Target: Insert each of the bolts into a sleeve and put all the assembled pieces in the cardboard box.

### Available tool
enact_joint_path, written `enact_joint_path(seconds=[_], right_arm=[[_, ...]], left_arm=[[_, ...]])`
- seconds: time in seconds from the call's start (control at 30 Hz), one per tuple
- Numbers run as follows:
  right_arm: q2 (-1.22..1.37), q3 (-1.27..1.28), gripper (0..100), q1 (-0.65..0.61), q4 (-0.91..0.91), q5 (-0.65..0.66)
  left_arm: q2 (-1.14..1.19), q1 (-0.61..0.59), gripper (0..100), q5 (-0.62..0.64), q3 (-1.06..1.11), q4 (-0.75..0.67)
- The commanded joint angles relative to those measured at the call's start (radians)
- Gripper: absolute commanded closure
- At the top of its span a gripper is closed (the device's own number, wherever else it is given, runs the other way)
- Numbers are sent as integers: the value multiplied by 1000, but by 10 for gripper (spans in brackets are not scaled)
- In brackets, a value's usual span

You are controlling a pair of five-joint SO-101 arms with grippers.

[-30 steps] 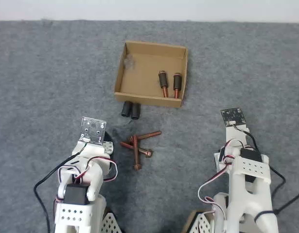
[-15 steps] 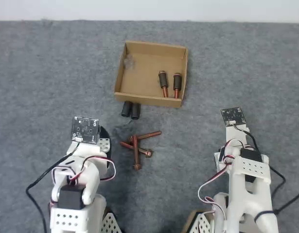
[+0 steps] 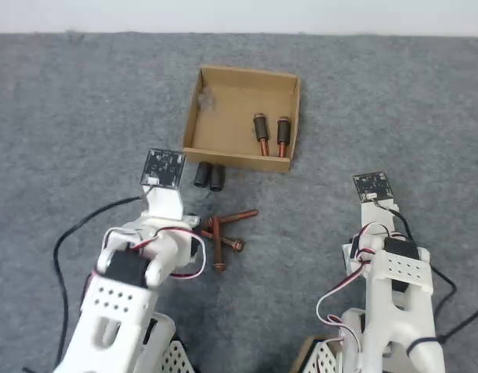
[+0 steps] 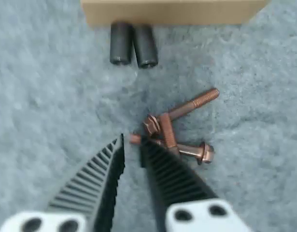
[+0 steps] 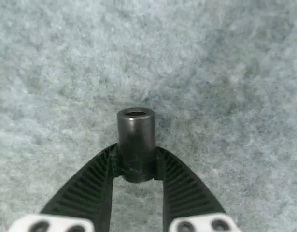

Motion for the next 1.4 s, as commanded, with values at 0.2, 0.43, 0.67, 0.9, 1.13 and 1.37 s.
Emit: enact_joint_path(seconds=[0.2, 0.43, 0.67, 0.9, 1.13, 1.37], right_arm=[[-33, -6, 991, 8, -33, 11], [-33, -6, 991, 10, -31, 11], [-33, -6, 991, 12, -30, 11], [-33, -6, 991, 12, -30, 11], [-35, -6, 991, 13, -30, 11], [-35, -6, 991, 13, -30, 11]], left_arm=[[181, 127, 831, 215, -64, -84], [354, 157, 831, 250, -91, -158], [557, 157, 831, 250, -176, -167], [675, 155, 889, 247, -191, -221], [692, 163, 973, 242, -189, -233], [657, 164, 974, 242, -177, -232]])
